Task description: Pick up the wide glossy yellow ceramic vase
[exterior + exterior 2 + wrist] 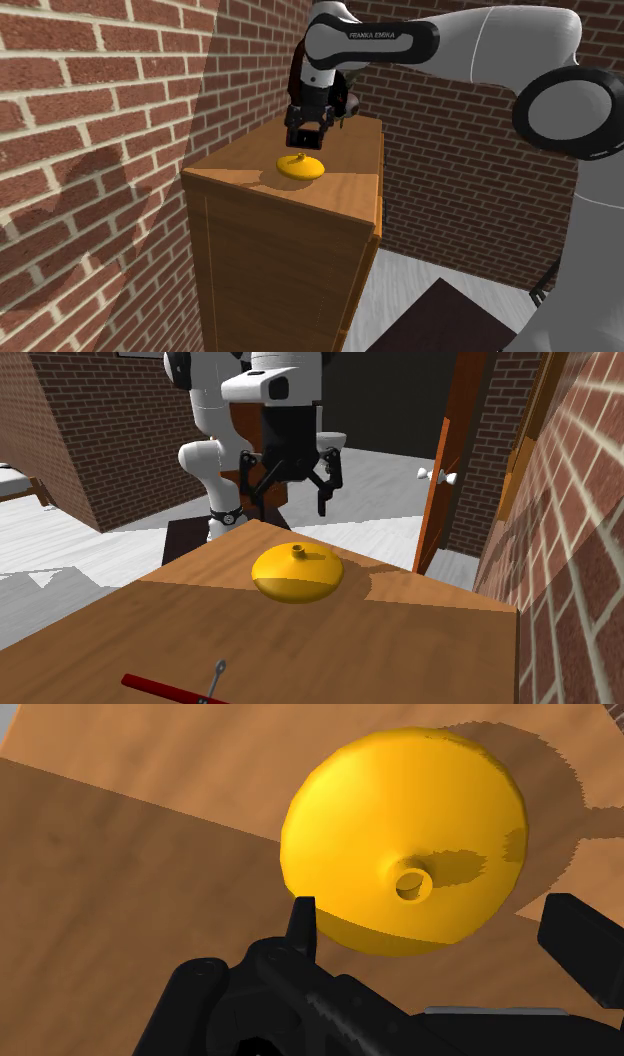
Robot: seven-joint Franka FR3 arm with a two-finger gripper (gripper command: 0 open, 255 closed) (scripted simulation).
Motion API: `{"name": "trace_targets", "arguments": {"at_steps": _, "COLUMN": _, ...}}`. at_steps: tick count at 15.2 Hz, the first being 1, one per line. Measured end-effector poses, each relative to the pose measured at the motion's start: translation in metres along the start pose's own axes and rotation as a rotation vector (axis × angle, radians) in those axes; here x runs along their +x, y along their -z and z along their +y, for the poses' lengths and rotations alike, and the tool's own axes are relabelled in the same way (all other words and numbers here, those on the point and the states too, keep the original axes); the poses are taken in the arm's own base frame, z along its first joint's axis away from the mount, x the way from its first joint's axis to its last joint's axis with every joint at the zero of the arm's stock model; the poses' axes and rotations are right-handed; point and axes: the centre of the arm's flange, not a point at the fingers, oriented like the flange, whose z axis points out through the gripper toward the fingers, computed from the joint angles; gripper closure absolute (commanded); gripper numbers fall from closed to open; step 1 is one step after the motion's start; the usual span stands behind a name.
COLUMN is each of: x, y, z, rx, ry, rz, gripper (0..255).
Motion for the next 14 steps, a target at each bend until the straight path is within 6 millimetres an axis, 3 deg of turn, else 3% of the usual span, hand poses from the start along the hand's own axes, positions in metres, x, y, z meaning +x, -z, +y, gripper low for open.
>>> {"name": "trace_targets", "arguments": {"at_steps": 3, "x": 0.017, "y": -0.013, "z": -0.005, "rx": 0.004, "ry": -0.006, "rz": -0.004, "gripper": 0}}
{"name": "trace_targets", "arguments": {"at_steps": 9, "x": 0.018, "y": -0.044, "z": -0.007, "rx": 0.004, "ry": -0.007, "rz": -0.004, "gripper": 0}}
{"name": "trace_targets", "arguments": {"at_steps": 10, "x": 0.018, "y": -0.046, "z": -0.007, "rx": 0.004, "ry": -0.007, "rz": -0.004, "gripper": 255}}
{"name": "trace_targets", "arguments": {"at_steps": 14, "x": 0.018, "y": -0.047, "z": -0.007, "rx": 0.005, "ry": -0.007, "rz": -0.002, "gripper": 255}}
